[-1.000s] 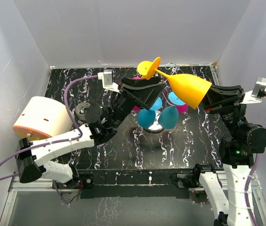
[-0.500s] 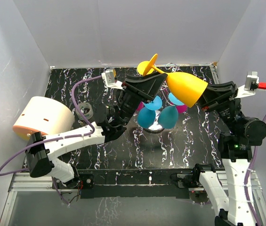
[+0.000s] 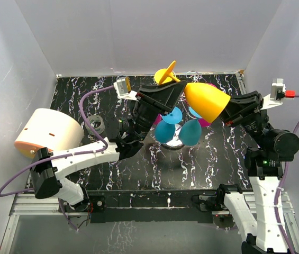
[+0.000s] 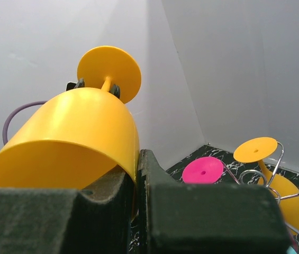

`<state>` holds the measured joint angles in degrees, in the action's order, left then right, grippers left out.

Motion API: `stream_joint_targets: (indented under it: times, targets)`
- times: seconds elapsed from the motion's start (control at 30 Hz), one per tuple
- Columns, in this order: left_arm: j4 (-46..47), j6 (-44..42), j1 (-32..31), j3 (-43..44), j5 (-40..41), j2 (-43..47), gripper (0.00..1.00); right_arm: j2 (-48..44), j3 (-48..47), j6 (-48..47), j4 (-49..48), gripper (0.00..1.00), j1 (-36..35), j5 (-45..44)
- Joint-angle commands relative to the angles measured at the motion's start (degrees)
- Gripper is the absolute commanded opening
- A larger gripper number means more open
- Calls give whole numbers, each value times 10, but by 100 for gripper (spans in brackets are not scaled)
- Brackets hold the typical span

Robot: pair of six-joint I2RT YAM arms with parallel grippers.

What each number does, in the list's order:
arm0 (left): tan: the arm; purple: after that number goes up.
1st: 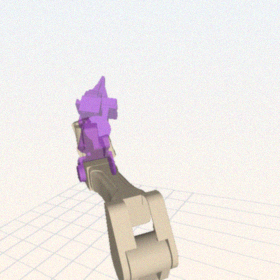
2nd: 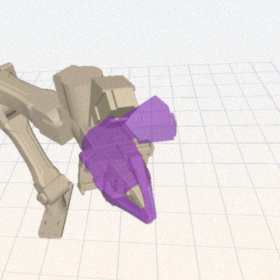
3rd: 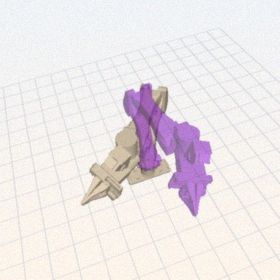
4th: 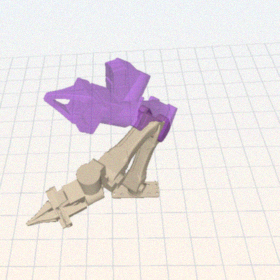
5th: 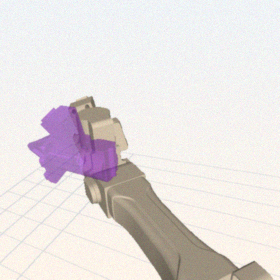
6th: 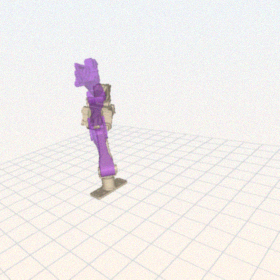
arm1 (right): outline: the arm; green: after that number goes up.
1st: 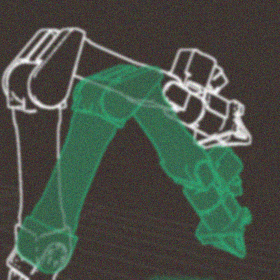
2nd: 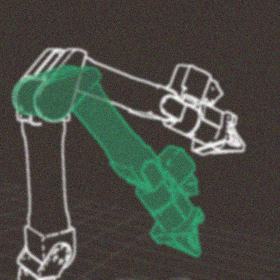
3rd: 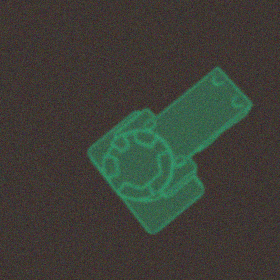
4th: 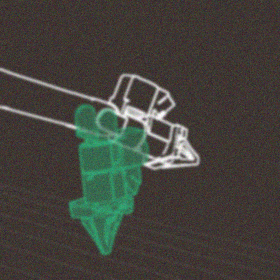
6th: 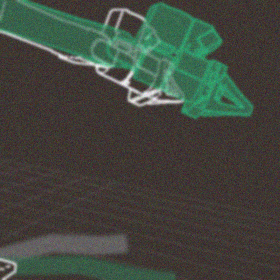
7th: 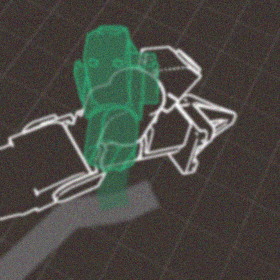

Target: Place the wine glass upside down on the wine glass rack

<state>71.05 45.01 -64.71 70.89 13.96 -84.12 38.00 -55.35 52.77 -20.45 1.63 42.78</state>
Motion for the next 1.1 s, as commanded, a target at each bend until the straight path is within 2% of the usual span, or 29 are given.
stream_joint_targets:
  times: [0.0,0.27,0.43,0.53,0.57,0.7,0.8,0.93,1.07]
  targets:
    - [57,0,2,25,22,15,33,1,-5,-5,-23,0,0,62]
    - [71,-14,1,27,23,16,20,4,-8,-15,-25,0,-1,101]
    - [78,-22,1,28,30,17,0,2,-20,-36,2,0,0,117]
    - [84,-37,1,29,26,18,0,2,-28,-37,25,0,-1,109]
    - [87,-44,2,29,24,18,0,2,-32,-50,34,4,-1,102]
    - [94,-90,1,20,18,36,0,-10,-48,-73,76,35,0,43]
    - [88,-125,2,3,30,63,0,-19,-51,-99,102,54,0,10]
    - [59,-181,2,-6,39,104,0,-17,-53,-127,133,64,0,18]
    - [-11,-271,2,-13,59,153,0,-19,-54,-156,177,66,0,17]
